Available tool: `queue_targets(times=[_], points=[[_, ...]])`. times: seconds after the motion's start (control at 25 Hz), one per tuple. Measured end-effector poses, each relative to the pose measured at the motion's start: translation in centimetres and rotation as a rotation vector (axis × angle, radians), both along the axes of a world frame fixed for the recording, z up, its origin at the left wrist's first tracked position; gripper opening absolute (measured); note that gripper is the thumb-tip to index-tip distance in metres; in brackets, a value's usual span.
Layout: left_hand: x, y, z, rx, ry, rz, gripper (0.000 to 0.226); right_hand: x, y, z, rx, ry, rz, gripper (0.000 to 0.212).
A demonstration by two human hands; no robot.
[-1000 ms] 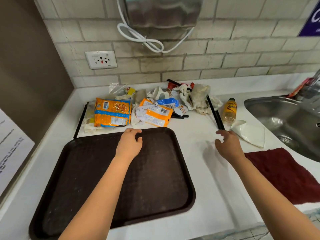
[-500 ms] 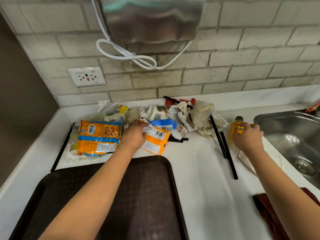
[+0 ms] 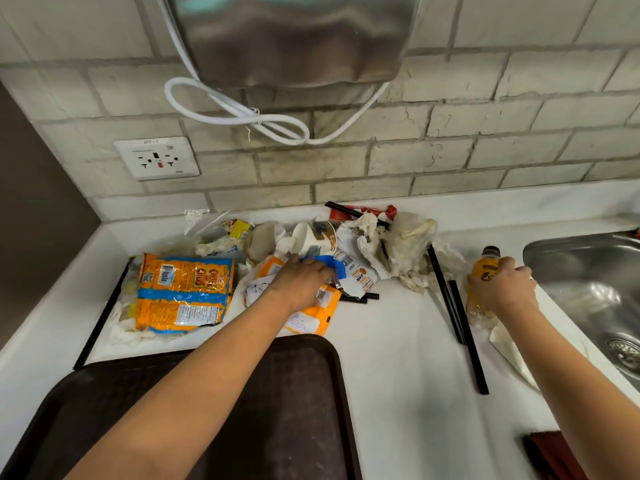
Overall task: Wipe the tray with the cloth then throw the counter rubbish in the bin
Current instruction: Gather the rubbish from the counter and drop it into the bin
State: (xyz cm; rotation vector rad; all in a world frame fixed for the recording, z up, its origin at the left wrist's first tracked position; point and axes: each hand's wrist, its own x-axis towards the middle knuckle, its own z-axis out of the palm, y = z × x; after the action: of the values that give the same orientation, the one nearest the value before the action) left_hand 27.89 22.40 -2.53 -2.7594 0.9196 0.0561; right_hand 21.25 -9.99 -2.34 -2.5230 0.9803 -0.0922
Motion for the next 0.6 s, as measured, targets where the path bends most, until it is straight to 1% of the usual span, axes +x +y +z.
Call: queue_targets(times=[0.12, 0.24, 0.4, 0.48, 0.6], points=[[0.2, -0.4, 0.1, 0.115, -0.014, -0.016, 0.064, 0.2, 0.2, -0.2, 0.051, 0.030, -0.017, 0.074], [0.4, -0.3, 0.0, 0.161, -0.013, -0.024, 0.058, 0.3, 0.3, -0.6, 0.091, 0.047, -0.028, 0.082], [0.1, -0.2, 0.3, 0.209, 0.010, -0.028, 0.046, 0.3, 0.7, -0.7, 0.180, 0.022, -0.041, 0.078], [0.0, -0.4, 0.8, 0.171, 0.030, -0.038, 0.040, 0.3, 0.9, -0.4, 0.205, -0.017, -0.045, 0.076], [0.0, -0.4, 2.6, 0.015, 0.036, -0.033, 0.027, -0.2, 0.9, 0.2, 0.197, -0.107, -0.048, 0.076]])
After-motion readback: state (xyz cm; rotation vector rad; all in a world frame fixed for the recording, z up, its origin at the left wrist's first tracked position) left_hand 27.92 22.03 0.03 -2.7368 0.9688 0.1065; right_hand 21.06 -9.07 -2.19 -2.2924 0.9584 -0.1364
